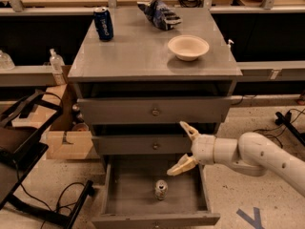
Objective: Pick 7up can from bottom drawer and place on counter
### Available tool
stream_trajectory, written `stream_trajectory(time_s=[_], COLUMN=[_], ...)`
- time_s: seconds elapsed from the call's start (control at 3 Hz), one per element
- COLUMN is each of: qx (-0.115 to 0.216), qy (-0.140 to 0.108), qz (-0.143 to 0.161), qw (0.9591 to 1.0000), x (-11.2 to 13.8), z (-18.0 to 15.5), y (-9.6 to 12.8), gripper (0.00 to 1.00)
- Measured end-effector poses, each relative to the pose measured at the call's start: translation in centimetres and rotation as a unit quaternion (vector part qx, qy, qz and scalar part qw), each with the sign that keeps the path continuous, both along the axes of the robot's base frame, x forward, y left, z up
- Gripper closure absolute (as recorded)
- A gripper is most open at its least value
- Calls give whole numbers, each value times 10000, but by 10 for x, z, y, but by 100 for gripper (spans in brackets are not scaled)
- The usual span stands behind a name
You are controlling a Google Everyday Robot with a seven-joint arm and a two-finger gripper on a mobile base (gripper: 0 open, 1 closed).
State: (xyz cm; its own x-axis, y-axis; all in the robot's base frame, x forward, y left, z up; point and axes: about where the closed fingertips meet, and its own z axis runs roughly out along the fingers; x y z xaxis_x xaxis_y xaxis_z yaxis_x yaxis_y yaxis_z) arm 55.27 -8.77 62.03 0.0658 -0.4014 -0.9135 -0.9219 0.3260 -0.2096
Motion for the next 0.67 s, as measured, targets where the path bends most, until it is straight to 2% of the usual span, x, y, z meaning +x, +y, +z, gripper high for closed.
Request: stream_trajectory(time_s=[0.33,0.67], qx=[177,177], qy=[277,277], qz=[5,6], qw=[9995,9995], x=[-2,-2], z=[-79,-79], y=[-16,-16], gripper=[0,0])
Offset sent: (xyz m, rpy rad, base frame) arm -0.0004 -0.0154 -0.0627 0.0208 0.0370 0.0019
